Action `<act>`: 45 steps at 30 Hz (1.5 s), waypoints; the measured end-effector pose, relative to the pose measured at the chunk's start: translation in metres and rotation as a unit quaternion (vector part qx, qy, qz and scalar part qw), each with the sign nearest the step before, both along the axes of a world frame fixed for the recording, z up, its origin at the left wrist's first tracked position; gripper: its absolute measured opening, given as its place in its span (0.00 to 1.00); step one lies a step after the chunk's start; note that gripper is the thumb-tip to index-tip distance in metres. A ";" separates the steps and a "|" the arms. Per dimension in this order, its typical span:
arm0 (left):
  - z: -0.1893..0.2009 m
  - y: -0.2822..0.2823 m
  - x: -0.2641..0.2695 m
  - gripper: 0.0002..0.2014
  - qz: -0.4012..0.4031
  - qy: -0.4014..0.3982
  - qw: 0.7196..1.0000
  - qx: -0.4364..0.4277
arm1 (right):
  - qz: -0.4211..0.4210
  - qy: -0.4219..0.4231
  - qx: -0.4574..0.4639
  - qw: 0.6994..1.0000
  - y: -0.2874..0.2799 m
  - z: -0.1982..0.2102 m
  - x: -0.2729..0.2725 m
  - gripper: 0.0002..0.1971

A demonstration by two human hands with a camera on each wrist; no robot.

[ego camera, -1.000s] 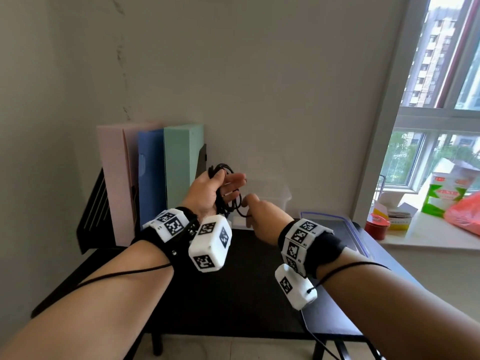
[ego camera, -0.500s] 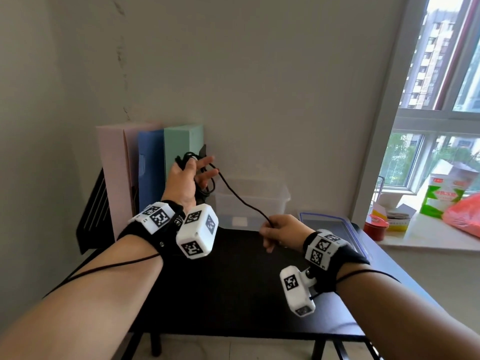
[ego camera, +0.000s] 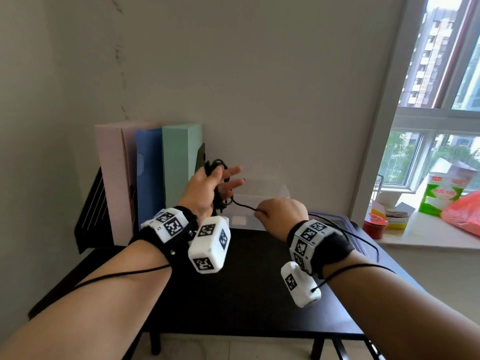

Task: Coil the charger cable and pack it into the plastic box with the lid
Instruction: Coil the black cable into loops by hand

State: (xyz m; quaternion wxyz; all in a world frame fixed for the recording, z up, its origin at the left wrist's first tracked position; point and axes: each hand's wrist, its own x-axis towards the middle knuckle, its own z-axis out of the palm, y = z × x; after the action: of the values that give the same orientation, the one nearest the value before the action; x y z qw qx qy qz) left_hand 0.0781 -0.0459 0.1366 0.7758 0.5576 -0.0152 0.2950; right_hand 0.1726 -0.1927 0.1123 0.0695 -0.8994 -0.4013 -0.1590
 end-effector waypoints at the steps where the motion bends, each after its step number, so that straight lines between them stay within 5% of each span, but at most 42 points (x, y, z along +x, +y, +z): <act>1: -0.001 -0.005 0.002 0.06 -0.004 0.008 1.000 0.025 | 0.029 -0.009 -0.019 0.999 0.004 0.003 -0.005 0.17; 9: -0.013 -0.021 0.008 0.04 0.107 0.098 0.952 0.268 | 0.249 0.040 0.063 0.966 0.008 0.027 -0.022 0.07; 18: -0.010 -0.026 0.004 0.10 -0.073 0.128 0.971 0.190 | 0.201 0.175 0.256 0.929 0.000 0.037 -0.005 0.20; 26: -0.011 -0.020 -0.004 0.06 -0.085 0.203 0.925 0.311 | 0.233 0.227 0.084 0.942 -0.006 0.040 0.002 0.29; 33: -0.011 -0.017 -0.002 0.04 -0.058 0.197 0.946 0.251 | 0.192 0.198 0.113 0.955 0.001 0.038 0.006 0.15; 37: -0.006 -0.010 0.000 0.09 -0.050 0.161 0.966 0.195 | 0.179 0.254 0.221 0.924 -0.002 0.024 0.019 0.19; 40: 0.002 0.002 -0.002 0.13 -0.079 0.130 0.984 0.091 | 0.169 0.335 0.238 0.896 -0.012 0.006 0.029 0.07; 45: 0.006 0.014 -0.006 0.17 -0.130 0.091 0.987 0.010 | 0.093 0.282 0.197 0.934 -0.025 -0.012 0.047 0.11</act>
State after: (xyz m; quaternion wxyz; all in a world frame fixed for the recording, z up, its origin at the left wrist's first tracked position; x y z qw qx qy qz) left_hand 0.0719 -0.0321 0.1423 0.8000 0.5832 -0.0200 0.1395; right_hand 0.2194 -0.2172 0.1006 0.3702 -0.8341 -0.4077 0.0320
